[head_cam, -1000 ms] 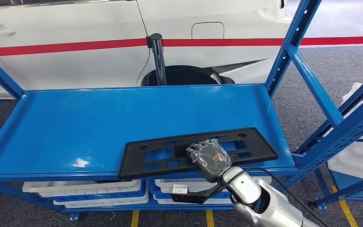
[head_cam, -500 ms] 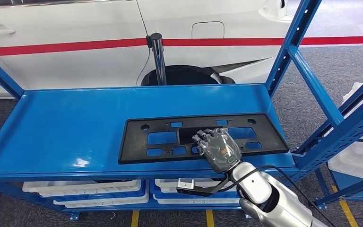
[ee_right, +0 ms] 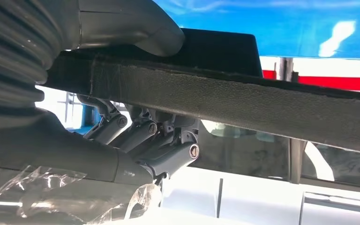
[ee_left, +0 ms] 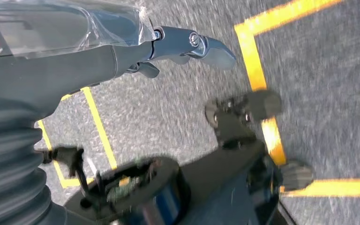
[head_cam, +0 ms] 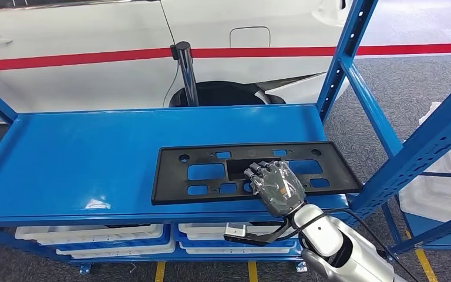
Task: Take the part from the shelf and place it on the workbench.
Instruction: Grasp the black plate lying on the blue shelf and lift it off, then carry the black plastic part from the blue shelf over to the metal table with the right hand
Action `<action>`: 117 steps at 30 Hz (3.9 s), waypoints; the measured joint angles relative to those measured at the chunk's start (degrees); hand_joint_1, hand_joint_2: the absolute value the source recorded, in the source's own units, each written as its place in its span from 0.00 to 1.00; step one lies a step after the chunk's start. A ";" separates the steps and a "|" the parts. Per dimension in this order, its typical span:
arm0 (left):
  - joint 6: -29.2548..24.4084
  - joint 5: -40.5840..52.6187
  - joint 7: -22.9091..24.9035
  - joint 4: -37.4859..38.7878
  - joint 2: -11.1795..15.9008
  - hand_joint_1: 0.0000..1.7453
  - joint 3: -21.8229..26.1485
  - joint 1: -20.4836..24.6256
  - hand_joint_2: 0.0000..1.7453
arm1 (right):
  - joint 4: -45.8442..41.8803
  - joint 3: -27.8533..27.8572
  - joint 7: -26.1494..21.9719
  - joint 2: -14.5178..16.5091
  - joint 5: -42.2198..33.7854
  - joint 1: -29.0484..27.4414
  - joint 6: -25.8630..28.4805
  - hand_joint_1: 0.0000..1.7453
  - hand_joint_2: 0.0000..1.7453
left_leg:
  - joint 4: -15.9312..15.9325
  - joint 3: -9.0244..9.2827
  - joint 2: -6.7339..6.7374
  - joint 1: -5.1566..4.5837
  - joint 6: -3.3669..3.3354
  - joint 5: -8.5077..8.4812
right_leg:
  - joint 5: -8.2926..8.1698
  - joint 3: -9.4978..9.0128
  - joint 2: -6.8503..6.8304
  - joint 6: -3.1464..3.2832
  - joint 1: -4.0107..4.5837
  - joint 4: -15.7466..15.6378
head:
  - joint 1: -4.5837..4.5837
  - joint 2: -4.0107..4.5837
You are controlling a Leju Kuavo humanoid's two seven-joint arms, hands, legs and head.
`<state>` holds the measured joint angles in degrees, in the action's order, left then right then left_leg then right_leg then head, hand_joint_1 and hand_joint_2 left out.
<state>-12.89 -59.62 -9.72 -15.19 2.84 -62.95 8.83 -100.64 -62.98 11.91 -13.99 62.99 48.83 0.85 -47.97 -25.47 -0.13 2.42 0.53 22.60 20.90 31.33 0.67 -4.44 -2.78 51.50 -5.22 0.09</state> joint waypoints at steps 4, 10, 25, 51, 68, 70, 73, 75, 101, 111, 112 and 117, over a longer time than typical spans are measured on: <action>-0.01 0.11 0.06 0.00 -0.03 0.00 -0.20 0.16 1.00 | -0.26 0.05 -0.25 0.05 -0.10 -0.07 0.01 0.97 1.00 | -8.52 -4.11 0.05 0.08 0.39 5.87 | -0.90 0.71 -0.41 2.27 -0.07 -1.12 | -0.03 0.00; -0.02 0.18 0.10 0.00 -0.03 0.00 -0.45 0.05 1.00 | -0.32 0.09 -0.23 -0.05 -0.40 -0.36 0.02 0.97 1.00 | -11.75 -3.60 0.02 -0.76 -0.51 6.49 | -2.95 2.48 -1.02 2.41 0.59 -1.60 | -0.03 0.00; -0.07 1.17 0.28 0.00 -0.01 0.00 -0.55 0.35 1.00 | -0.87 0.61 -0.51 -0.37 -0.20 -1.84 0.96 0.97 1.00 | -0.44 -2.31 0.07 -3.79 -4.82 -1.28 | 4.60 4.86 -0.65 2.37 2.35 12.25 | -0.03 0.00; -0.16 1.96 0.37 0.00 -0.20 0.00 -0.58 1.14 1.00 | -2.04 0.54 -1.33 0.29 -1.97 -1.46 1.14 0.97 1.00 | -0.29 2.98 -0.10 -3.05 -2.56 3.31 | -3.90 2.84 -1.08 3.45 2.67 -1.88 | -0.07 0.00; -0.34 1.67 0.45 0.02 0.25 0.00 -0.59 -0.07 1.00 | -1.96 2.82 0.09 -1.09 -4.96 -3.74 0.66 0.97 1.00 | -18.09 -12.59 0.19 -1.88 -0.80 6.68 | 1.98 -2.72 -0.80 4.26 1.89 -1.31 | -0.10 0.00; -0.36 1.77 0.45 0.02 0.26 0.00 -0.58 0.04 1.00 | -1.96 2.83 0.09 -1.13 -4.90 -4.00 0.60 0.97 1.00 | -22.02 -12.29 0.19 -1.95 -0.93 6.88 | 0.76 -0.95 -0.79 4.32 2.22 -1.05 | -0.09 0.00; -0.36 1.91 0.45 0.02 0.30 0.00 -0.58 0.14 1.00 | -1.97 2.91 0.09 -1.19 -4.57 -4.23 0.59 0.97 1.00 | -13.16 -4.75 0.18 -2.56 -2.26 2.60 | -1.13 1.17 -0.65 4.14 2.49 -1.00 | -0.08 0.00; -0.36 2.01 0.45 0.02 0.39 0.00 -0.58 0.49 1.00 | -2.02 3.14 0.09 -1.25 -3.80 -4.16 0.63 0.97 1.00 | -3.89 1.31 0.18 -3.20 -3.29 2.78 | -2.27 1.87 -0.69 3.70 2.51 -1.10 | -0.08 0.00; -0.58 3.12 1.02 0.02 0.20 0.00 -0.58 1.04 1.00 | -3.33 2.14 -1.56 -2.18 3.27 -1.49 1.21 0.97 1.00 | -22.43 -13.89 0.40 -2.45 -0.98 6.21 | 0.95 -1.79 -0.78 4.89 2.81 -1.37 | -0.08 0.00; -0.57 3.20 1.21 0.02 0.21 0.00 -0.54 1.79 1.00 | -3.33 2.07 -1.70 -2.12 2.82 -0.59 1.27 0.97 1.00 | -0.37 1.59 0.47 -3.41 -4.08 1.52 | -2.40 3.10 -0.75 2.77 2.74 0.02 | -0.05 0.00; -0.57 3.21 1.26 0.02 0.20 0.00 -0.54 1.76 1.00 | -3.33 2.05 -1.73 -2.14 2.82 -0.61 1.32 0.97 1.00 | -0.30 0.81 0.53 -3.28 -4.38 0.77 | 0.19 4.11 -0.70 2.41 2.67 2.51 | -0.05 0.00; -0.58 3.23 1.26 0.02 0.20 0.00 -0.54 1.72 1.00 | -3.33 1.95 -1.74 -2.22 2.97 -0.81 1.40 0.97 1.00 | -0.65 -3.65 0.64 -3.21 -4.70 -2.85 | 8.74 7.77 -0.69 1.34 2.16 19.69 | -0.04 0.00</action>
<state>-13.47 -56.39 -8.46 -15.17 3.04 -63.49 10.55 -103.97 -61.03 10.17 -16.21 65.96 48.02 2.25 -48.62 -29.11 0.50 -0.79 -4.17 19.75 29.64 39.10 -0.02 -3.10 -0.62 71.18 -5.26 0.09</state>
